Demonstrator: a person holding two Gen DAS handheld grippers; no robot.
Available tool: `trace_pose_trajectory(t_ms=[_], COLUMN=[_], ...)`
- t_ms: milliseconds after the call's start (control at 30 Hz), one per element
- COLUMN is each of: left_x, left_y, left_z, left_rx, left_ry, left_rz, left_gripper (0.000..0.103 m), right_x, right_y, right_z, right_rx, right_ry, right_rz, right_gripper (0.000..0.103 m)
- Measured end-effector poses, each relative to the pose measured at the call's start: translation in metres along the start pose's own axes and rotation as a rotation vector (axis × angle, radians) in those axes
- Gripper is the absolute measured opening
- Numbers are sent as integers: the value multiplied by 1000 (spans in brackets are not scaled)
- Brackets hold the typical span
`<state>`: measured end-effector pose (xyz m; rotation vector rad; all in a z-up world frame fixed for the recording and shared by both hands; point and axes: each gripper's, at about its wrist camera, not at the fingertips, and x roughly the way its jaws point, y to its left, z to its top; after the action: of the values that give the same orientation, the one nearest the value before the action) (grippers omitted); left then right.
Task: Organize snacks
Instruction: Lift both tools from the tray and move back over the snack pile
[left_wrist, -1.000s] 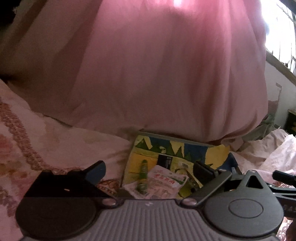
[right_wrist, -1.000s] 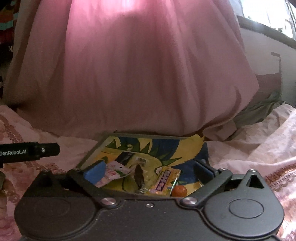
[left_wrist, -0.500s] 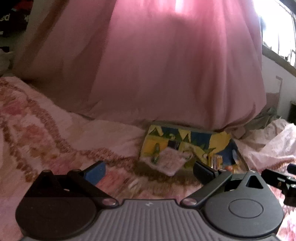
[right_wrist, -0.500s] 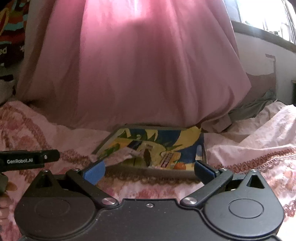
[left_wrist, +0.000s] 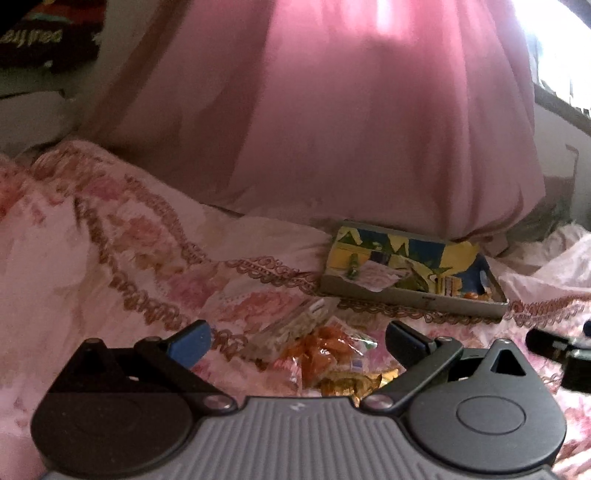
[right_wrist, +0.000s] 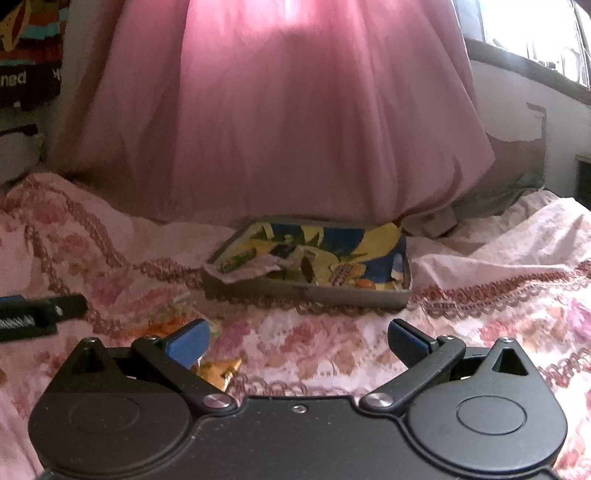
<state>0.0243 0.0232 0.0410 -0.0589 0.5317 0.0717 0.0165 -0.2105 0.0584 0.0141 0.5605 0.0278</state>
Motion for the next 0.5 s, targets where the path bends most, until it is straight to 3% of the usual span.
trace_pose_trajectory(t_ms=[133, 333, 500], left_x=[-17, -31, -37], left_y=[6, 2, 12], left_z=[-8, -18, -24], left_rx=[-39, -17, -99], left_ry=[-7, -7, 28], left_rz=[1, 58, 86], left_gripper=[103, 103, 103], right_x=[-7, -17, -23], right_y=[5, 15, 24], right_z=[-4, -6, -1], right_rx=[-2, -16, -32], right_ry=[33, 51, 63], right_rz=[-27, -44, -43], right_gripper=[102, 102, 102])
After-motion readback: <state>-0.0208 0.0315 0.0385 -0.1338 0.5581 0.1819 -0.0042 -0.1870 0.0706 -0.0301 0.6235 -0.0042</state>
